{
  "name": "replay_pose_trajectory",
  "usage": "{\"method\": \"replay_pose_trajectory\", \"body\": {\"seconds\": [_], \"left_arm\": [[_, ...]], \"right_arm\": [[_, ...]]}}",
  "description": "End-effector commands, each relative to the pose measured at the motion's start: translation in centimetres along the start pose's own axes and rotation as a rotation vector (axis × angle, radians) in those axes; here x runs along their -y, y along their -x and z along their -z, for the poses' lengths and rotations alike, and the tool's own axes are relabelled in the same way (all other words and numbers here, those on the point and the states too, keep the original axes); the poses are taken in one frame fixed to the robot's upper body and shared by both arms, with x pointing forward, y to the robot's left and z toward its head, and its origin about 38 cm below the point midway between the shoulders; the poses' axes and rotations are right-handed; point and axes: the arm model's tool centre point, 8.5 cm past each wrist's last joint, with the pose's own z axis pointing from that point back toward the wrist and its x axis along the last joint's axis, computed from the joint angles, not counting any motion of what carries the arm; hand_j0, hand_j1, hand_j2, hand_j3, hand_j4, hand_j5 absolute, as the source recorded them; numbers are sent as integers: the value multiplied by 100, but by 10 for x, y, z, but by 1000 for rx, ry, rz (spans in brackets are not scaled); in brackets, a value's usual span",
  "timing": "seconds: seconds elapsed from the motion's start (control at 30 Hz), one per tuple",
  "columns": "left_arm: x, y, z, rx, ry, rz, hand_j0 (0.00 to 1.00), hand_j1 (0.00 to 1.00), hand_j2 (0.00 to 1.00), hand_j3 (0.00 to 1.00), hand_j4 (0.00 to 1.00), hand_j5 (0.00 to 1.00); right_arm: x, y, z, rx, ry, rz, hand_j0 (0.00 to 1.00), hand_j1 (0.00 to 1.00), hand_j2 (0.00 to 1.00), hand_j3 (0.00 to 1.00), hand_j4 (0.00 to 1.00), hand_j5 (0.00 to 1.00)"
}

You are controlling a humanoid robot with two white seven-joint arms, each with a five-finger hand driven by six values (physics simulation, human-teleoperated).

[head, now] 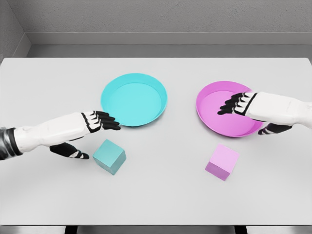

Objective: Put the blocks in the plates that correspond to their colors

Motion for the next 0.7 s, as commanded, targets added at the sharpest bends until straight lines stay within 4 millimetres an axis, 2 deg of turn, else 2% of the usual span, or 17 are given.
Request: {"method": "replay_pose_trajectory", "body": {"seconds": [0.0,0.2,0.4,0.67], "left_arm": [[6,-1,0,2,4,-20,99,99,99,99,99,99],[22,-4,2,12,47,-48,99,99,99,99,99,99],[27,-5,5,22,51,-61,99,99,99,99,99,99],[26,-6,17,30,50,-54,100,100,100,100,100,100]], "right_arm": [[-13,-11,13,48,-39,15,100,100,100,100,100,100],[-20,-17,22,78,-68,22,100,100,100,100,100,100],[-23,-17,22,78,-80,22,100,100,100,100,100,100],[-44,-28,34,126,-135,54,100,100,100,100,100,100]]}}
